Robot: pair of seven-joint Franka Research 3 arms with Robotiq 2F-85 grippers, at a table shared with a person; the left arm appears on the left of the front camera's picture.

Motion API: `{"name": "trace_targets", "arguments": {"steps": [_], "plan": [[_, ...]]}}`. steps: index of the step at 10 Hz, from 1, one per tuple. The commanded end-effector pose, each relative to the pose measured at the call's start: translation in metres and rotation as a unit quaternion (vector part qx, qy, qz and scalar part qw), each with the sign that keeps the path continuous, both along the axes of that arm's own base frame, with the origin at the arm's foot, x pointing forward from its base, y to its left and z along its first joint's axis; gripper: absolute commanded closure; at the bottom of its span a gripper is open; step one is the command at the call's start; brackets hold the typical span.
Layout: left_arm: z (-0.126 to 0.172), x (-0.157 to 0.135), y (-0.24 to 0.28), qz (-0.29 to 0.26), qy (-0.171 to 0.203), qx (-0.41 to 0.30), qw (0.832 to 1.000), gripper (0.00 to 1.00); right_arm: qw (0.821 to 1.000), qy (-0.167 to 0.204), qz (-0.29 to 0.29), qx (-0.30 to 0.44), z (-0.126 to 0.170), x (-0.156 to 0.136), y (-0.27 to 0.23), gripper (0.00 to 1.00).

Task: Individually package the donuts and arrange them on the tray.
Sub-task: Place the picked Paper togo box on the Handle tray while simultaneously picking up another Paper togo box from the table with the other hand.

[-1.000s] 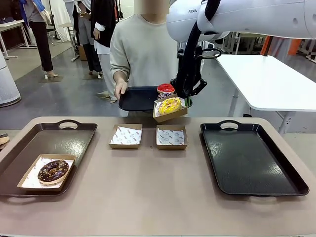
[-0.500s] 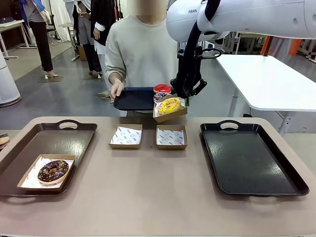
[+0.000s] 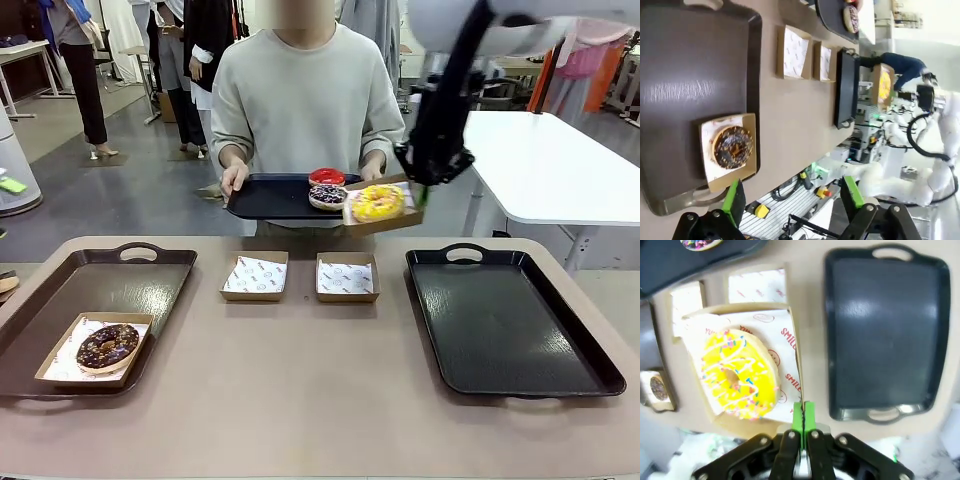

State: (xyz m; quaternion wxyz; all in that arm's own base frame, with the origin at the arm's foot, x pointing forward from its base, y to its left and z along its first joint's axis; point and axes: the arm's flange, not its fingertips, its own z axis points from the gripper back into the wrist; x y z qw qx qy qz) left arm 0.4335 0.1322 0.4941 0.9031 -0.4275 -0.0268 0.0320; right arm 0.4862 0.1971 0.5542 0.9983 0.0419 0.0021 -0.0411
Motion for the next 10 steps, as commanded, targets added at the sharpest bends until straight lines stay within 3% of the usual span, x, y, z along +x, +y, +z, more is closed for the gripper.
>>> {"name": "trace_targets", "arguments": {"steps": [1,5,10], "plan": [[0.002,0.031,-0.034,-0.017,0.031,0.068,0.997,0.0,1.0,-0.014,-0.005,0.005,-0.025,-0.044,-0.035,0.99],[-0.014,0.075,-0.15,-0.056,0.049,0.203,0.976,0.0,0.998,0.001,-0.044,-0.05,-0.052,-0.079,-0.085,0.99],[-0.052,0.105,-0.251,-0.081,0.038,0.309,0.947,0.0,0.997,0.037,-0.037,-0.048,-0.095,-0.074,-0.13,0.99]]}}
